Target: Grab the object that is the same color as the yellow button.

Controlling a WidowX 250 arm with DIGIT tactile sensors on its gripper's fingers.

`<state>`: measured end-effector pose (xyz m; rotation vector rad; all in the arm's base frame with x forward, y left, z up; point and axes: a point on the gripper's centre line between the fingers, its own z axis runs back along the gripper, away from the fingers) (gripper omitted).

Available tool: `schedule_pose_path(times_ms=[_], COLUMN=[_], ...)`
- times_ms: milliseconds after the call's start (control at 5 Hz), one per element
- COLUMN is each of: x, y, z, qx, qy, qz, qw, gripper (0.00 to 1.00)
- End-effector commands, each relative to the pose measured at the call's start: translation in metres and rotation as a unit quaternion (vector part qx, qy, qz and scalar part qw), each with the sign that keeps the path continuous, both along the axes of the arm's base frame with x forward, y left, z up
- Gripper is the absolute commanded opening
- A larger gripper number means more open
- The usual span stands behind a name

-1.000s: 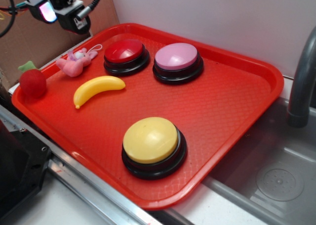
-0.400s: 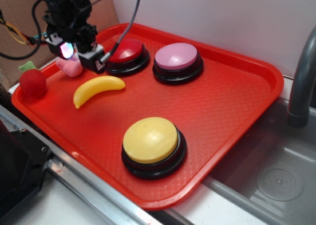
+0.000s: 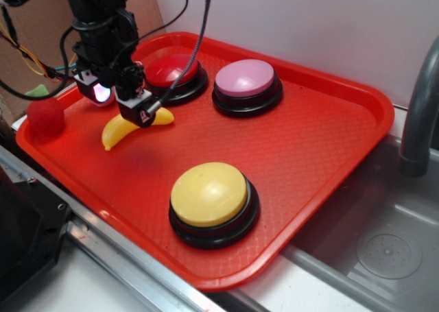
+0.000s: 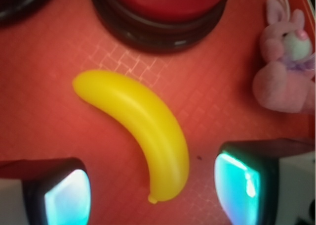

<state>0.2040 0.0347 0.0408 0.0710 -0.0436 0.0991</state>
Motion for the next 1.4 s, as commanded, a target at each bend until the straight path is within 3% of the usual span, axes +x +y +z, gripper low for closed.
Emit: schedule_pose_path(times_ms=[0, 400, 600, 800, 1200], x=[0.014, 0.023, 0.022, 0.02, 0.022], y=[0.006, 0.011, 0.011, 0.011, 0.001], z=[-0.015, -0.04, -0.041, -0.035, 0.005], qx=[0.017, 0.017, 0.013, -0.008, -0.002], qy=[-0.021, -0.013, -0.016, -0.021, -0.017], qz=[0.006, 0.017, 0.014, 0.003, 0.018], qw=[1.0, 1.0, 1.0, 1.0, 1.0], gripper=[1.0, 1.0, 0.0, 0.0, 0.0])
